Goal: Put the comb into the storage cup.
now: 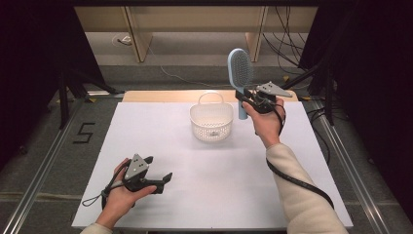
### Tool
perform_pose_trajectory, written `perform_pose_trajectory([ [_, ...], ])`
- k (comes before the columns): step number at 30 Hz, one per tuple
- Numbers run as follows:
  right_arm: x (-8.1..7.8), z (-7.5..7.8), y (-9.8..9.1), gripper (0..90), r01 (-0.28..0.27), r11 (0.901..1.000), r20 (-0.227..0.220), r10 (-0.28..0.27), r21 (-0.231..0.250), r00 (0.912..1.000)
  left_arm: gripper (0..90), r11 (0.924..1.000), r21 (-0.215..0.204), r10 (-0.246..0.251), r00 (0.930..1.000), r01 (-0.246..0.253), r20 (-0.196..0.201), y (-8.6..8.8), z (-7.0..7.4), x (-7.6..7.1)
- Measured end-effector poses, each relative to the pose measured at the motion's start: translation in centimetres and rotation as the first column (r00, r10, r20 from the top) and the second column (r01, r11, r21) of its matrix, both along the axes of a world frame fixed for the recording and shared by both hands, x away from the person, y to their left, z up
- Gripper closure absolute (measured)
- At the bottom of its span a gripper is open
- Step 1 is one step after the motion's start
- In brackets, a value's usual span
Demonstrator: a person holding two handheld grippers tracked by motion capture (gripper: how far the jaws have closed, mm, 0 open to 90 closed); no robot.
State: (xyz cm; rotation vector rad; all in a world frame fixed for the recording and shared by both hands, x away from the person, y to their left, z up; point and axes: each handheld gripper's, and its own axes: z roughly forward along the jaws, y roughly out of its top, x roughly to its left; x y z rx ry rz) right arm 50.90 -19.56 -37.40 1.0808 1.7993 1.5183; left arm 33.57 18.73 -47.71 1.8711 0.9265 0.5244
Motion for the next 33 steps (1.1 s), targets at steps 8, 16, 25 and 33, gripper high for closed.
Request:
perform_pose_trajectory([
  [8, 0.1, 0.1, 0.3, 70.6, -0.004, 1.0, -0.001, 0.004, 0.004, 1.0, 8.3, 1.0, 0.001, -0.001, 1.0, 0.001, 0.0, 0.0, 0.0, 0.0],
  [16, 0.2, 0.3, 0.7, 70.6, -0.01, 0.9999, 0.0, 0.01, 0.007, 0.9999, 8.3, 1.0, -0.001, -0.001, 1.0, 0.001, 0.0, 0.0, 0.0, 0.0],
  [25, 0.5, 0.4, 1.1, 70.6, -0.016, 0.9999, -0.002, 0.016, 0.007, 0.9999, 8.3, 1.0, -0.001, -0.002, 1.0, 0.002, -0.001, 0.0, 0.0, 0.0],
  [33, 0.6, 0.5, 1.3, 70.6, -0.015, 0.9999, -0.001, 0.015, 0.007, 0.9999, 8.4, 1.0, -0.002, -0.001, 1.0, 0.001, 0.0, 0.0, 0.0, 0.0],
])
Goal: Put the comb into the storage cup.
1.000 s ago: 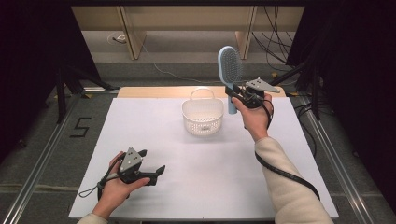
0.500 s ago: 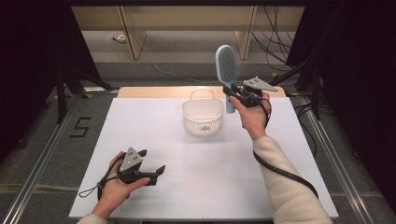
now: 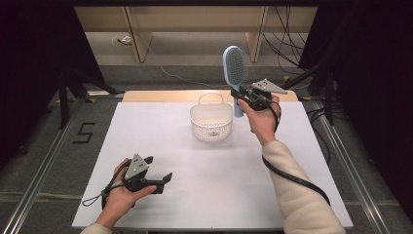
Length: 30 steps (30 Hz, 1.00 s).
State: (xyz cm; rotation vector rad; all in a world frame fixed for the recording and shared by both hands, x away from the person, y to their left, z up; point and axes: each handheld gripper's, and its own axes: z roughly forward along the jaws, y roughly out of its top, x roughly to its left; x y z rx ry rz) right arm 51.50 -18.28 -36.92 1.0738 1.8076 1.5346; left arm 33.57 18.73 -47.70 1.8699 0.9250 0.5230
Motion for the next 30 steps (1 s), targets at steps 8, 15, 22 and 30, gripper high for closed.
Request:
perform_pose_trajectory([
  [8, 0.1, 0.1, 0.4, 70.6, -0.004, 1.0, 0.002, 0.004, -0.001, 1.0, 8.4, 1.0, 0.0, 0.0, 1.0, 0.0, -0.001, 0.0, 0.0, 0.0],
  [15, 0.2, 0.3, 0.8, 70.6, -0.009, 1.0, 0.003, 0.009, -0.003, 1.0, 8.4, 1.0, -0.001, -0.001, 1.0, 0.001, -0.001, 0.0, 0.0, 0.0],
  [22, 0.3, 0.3, 1.1, 70.6, -0.013, 0.9999, 0.005, 0.013, -0.004, 0.9999, 8.5, 1.0, -0.001, -0.002, 1.0, 0.002, -0.002, 0.0, 0.0, 0.0],
  [30, 0.4, 0.4, 1.3, 70.6, -0.014, 0.9999, 0.005, 0.014, -0.006, 0.9999, 8.5, 1.0, -0.002, -0.002, 1.0, 0.002, -0.002, 0.0, 0.0, 0.0],
])
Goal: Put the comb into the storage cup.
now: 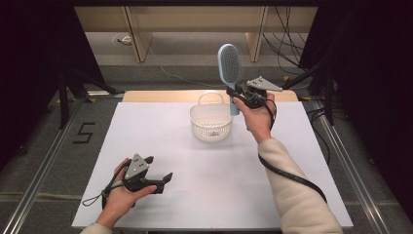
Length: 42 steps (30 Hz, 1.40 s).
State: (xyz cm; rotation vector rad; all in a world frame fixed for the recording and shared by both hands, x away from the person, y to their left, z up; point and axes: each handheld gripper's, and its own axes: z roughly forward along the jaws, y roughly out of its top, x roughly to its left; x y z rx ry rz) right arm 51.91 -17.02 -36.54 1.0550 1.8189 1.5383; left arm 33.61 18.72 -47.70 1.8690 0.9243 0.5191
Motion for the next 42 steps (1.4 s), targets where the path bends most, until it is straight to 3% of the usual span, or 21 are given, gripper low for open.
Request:
perform_pose_trajectory([
  [42, 0.6, -0.2, 1.4, 70.6, -0.006, 0.9999, 0.006, 0.006, -0.013, 1.0, 8.8, 1.0, -0.003, 0.003, 1.0, -0.003, 0.001, 0.0, 0.0, 0.0],
])
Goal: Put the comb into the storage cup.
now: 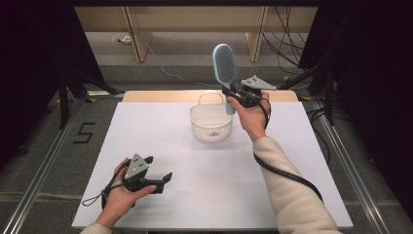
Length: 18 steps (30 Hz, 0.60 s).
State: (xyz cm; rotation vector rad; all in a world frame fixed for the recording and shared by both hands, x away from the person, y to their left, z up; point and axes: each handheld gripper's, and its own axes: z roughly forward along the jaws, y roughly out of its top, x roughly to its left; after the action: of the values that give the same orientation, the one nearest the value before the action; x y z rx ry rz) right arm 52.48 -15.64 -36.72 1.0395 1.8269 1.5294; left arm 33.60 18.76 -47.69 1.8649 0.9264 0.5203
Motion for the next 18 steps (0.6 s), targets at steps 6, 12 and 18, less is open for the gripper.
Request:
perform_pose_trajectory([
  [6, 0.02, 0.01, 0.29, 70.6, -0.002, 1.0, -0.002, 0.002, 0.0, 1.0, 9.0, 1.0, 0.0, 0.0, 1.0, 0.0, 0.0, -0.01, 0.01, -0.02],
  [12, 0.09, 0.09, 0.36, 70.6, -0.004, 1.0, -0.001, 0.004, -0.001, 1.0, 9.1, 1.0, 0.0, 0.0, 1.0, 0.0, -0.001, -0.02, 0.0, -0.01],
  [18, 0.14, 0.14, 0.53, 70.6, -0.004, 1.0, -0.001, 0.004, -0.001, 1.0, 9.2, 1.0, -0.001, 0.0, 1.0, 0.0, 0.0, 0.0, 0.0, -0.01],
])
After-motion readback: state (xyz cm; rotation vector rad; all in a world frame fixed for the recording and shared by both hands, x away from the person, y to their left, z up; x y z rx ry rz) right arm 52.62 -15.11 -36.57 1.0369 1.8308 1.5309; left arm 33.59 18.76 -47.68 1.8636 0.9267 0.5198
